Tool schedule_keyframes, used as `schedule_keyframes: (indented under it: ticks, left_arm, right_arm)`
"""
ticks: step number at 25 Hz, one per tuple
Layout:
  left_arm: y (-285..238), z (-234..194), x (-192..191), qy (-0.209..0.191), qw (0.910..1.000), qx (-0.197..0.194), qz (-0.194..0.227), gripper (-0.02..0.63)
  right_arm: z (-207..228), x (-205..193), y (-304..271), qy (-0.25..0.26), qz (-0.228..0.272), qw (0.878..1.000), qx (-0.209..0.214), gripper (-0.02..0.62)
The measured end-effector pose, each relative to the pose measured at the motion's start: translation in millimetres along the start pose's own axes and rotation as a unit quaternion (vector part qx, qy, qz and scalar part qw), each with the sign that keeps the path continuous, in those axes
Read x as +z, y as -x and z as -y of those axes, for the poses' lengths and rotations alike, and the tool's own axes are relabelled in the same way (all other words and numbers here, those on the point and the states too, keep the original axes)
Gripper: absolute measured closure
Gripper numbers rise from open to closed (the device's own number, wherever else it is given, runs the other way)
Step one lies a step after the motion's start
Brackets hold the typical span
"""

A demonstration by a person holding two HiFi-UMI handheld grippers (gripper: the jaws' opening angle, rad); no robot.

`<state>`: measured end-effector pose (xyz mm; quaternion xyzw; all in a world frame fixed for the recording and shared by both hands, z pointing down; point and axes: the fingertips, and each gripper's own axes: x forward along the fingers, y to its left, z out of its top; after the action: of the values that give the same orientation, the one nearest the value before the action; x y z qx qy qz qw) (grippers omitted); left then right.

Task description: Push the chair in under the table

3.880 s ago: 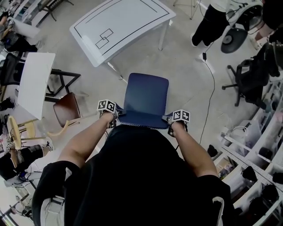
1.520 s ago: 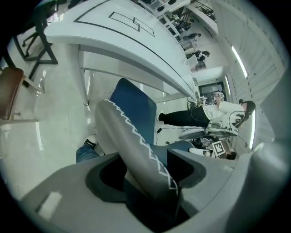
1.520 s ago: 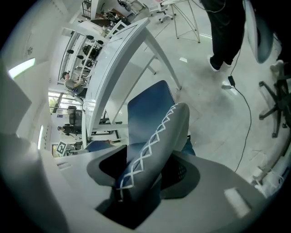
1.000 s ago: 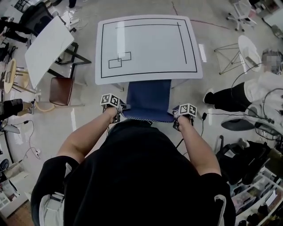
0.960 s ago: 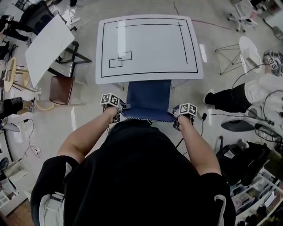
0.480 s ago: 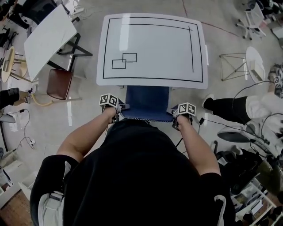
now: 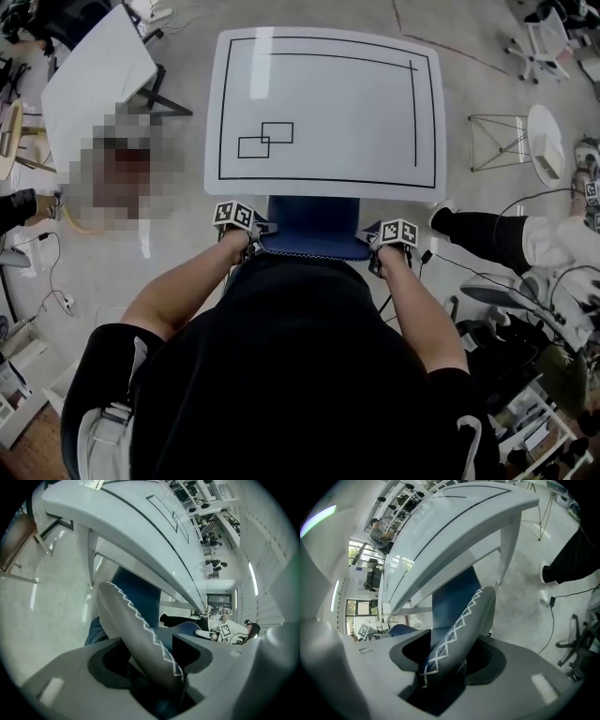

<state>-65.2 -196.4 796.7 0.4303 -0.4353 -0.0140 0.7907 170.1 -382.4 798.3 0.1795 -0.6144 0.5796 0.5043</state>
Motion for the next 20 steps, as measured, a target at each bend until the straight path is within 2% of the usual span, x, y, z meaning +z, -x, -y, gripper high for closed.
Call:
schedule_keyframes:
  ticks: [14,20]
  left_arm:
    - [-17,9,30,0.015,0.9988,-0.004,0.046,0.204]
    - [-22,6,35,0.019,0.9971,-0.004,0.074,0.204]
  right_arm:
    - [12,40,-7,0.03,-0.012,0.999,0.011,0.333]
    - [15,55,-15,0.044,-0.001,0.999,0.023,0.331]
